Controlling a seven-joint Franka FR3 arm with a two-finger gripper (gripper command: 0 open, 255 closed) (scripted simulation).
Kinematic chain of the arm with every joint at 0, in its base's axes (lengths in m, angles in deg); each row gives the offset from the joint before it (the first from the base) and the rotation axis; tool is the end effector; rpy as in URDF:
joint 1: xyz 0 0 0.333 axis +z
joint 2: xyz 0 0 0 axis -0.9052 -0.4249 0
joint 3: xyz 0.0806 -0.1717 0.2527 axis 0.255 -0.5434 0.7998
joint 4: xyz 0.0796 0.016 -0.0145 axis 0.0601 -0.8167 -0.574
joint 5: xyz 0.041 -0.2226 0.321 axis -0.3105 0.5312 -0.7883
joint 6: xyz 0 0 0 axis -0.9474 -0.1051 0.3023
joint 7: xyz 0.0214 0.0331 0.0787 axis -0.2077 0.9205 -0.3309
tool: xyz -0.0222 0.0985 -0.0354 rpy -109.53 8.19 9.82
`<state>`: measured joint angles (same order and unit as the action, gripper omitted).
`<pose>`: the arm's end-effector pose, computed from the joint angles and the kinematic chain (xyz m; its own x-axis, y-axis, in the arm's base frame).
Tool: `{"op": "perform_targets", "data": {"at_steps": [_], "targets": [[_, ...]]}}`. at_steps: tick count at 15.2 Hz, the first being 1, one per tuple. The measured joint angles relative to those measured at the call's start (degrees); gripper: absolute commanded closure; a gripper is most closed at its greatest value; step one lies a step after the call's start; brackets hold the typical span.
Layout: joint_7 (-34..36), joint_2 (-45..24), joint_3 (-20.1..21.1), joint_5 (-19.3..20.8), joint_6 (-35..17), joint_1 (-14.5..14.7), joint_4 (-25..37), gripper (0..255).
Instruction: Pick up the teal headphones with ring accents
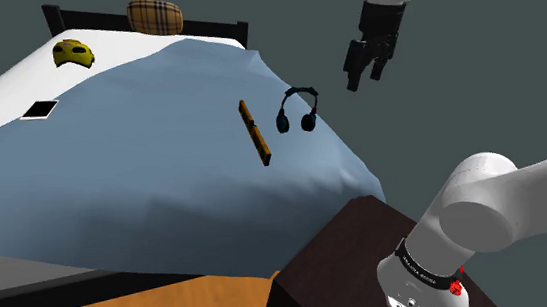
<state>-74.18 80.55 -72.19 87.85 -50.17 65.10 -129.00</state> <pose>0.3059 -0.0052 0.5992 0.9947 -0.0950 -0.0399 -0.0895 -0.9885 0.1215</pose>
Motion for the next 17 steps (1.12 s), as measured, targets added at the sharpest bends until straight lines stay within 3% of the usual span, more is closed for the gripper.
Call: {"op": "perform_targets", "data": {"at_steps": [3, 9, 17], "targets": [[-3.2, -0.4, -1.8, 1.2, -1.1, 0.3, -0.5, 0], [-19.5, -5.4, -10.7, 6.5, -6.8, 1.5, 0.1, 0], [-42.5, -18.3, -22.6, 9.4, -15.9, 4.2, 6.1, 0]]}}
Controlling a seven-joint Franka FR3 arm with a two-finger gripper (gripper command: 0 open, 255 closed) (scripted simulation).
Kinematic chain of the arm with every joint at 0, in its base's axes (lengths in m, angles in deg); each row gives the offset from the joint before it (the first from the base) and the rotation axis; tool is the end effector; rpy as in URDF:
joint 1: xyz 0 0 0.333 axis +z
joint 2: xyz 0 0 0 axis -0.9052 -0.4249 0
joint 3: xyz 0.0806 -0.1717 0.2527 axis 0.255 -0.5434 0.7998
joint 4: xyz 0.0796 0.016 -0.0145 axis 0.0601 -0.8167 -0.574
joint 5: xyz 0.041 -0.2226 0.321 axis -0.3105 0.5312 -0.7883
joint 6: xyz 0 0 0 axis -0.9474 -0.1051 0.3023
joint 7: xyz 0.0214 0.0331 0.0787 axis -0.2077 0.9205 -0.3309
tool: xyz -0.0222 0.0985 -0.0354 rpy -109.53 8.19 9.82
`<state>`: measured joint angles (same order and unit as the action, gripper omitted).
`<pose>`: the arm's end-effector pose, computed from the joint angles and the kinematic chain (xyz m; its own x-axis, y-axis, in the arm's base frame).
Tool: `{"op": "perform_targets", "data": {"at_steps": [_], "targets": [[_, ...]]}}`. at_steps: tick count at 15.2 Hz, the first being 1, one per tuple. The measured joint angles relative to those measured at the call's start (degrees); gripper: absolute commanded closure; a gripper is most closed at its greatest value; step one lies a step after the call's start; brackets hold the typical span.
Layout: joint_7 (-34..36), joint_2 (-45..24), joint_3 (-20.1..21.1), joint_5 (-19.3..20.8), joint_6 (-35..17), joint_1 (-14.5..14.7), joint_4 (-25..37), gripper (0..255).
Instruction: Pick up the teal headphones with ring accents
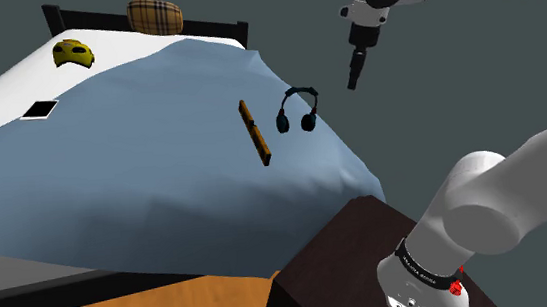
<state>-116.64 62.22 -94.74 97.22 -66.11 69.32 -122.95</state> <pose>0.3976 -0.1684 0.5408 0.9080 0.4122 -0.0748 0.4174 -0.9056 0.0756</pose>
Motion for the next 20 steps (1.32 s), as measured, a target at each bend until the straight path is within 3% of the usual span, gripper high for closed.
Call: {"op": "perform_targets", "data": {"at_steps": [6, 11, 17, 20], "targets": [[-17.8, -13.1, -7.1, -3.5, -5.5, 2.5, 8.2, 0], [-33.8, -26.4, -10.8, -10.6, -8.0, 2.7, 18.0, 0], [-50.7, -42.1, -9.9, -19.6, -8.1, -1.1, 31.4, 0], [-53.4, -45.1, -9.1, -21.2, -8.5, -2.2, 33.6, 0]]}}
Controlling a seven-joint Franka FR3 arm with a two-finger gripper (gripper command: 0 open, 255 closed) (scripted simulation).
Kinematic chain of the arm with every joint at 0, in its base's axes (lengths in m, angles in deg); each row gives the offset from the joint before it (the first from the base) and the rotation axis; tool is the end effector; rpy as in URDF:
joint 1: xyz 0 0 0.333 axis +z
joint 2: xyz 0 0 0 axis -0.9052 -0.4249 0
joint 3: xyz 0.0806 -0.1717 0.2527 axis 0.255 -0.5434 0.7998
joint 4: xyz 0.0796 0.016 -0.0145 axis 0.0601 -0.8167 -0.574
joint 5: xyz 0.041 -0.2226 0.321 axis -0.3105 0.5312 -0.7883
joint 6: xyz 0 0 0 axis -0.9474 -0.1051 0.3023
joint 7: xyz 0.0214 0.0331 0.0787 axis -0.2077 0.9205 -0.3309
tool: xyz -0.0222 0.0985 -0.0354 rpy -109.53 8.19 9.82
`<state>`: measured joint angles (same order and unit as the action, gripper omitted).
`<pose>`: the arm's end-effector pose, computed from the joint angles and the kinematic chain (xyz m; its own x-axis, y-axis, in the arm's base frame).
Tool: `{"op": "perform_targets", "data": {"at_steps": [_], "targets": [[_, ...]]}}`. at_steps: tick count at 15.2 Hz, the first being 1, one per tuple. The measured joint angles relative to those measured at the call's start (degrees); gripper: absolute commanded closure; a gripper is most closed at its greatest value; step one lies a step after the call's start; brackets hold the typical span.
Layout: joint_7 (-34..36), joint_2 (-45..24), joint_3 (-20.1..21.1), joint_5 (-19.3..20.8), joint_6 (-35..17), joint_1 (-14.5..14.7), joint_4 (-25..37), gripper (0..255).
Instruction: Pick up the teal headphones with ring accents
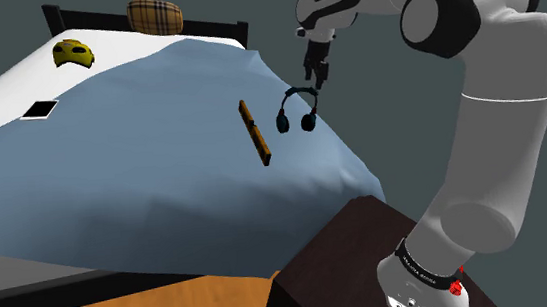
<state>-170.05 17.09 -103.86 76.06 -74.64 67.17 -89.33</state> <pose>0.5914 -0.2711 0.4487 0.4817 0.8725 -0.0821 0.8758 -0.4826 0.0093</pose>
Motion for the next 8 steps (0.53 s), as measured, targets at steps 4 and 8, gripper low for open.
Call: {"op": "perform_targets", "data": {"at_steps": [4, 8], "targets": [[-0.5, -1.0, 0.3, -0.6, -2.7, -0.2, -1.8, 0], [-0.7, -1.6, 0.5, -0.9, -4.3, -0.3, -2.8, 255]]}}
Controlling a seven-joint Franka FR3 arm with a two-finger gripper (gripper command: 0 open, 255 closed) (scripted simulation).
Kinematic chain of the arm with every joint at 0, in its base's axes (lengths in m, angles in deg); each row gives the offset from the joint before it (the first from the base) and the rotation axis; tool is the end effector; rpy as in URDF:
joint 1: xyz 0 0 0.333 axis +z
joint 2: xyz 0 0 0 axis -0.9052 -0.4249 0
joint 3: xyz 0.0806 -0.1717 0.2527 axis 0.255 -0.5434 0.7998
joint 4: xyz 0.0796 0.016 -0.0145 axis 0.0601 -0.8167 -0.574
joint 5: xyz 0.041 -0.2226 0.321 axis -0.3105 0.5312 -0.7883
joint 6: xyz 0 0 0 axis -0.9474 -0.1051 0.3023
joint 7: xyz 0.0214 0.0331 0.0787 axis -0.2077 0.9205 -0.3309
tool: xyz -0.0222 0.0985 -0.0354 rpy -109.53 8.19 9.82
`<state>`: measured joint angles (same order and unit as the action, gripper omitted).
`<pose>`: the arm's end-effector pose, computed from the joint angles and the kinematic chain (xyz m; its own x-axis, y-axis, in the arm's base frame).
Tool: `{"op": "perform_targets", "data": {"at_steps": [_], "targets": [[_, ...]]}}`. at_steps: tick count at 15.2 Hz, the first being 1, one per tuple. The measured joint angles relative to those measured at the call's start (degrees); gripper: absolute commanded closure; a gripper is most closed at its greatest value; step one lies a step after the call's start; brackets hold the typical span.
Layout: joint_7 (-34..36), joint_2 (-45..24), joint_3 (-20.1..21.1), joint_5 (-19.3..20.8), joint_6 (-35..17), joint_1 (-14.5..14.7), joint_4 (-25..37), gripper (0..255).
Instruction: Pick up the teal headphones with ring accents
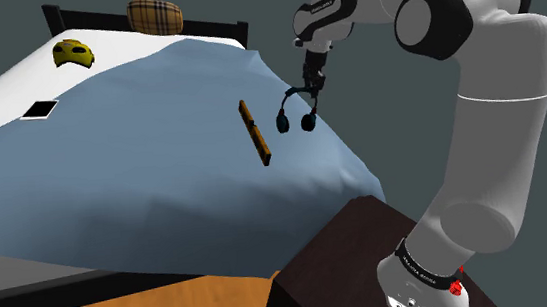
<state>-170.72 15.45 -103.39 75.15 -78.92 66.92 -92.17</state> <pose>0.5932 -0.2717 0.4145 0.4761 0.8756 -0.0818 0.8788 -0.4771 0.0086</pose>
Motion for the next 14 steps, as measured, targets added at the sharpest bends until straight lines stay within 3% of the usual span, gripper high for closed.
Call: {"op": "perform_targets", "data": {"at_steps": [9, 14], "targets": [[0.0, 0.0, 0.0, 0.0, -0.1, 0.0, -0.1, 255], [0.2, 0.9, -0.2, 0.5, 2.8, 0.1, 2.0, 255]]}}
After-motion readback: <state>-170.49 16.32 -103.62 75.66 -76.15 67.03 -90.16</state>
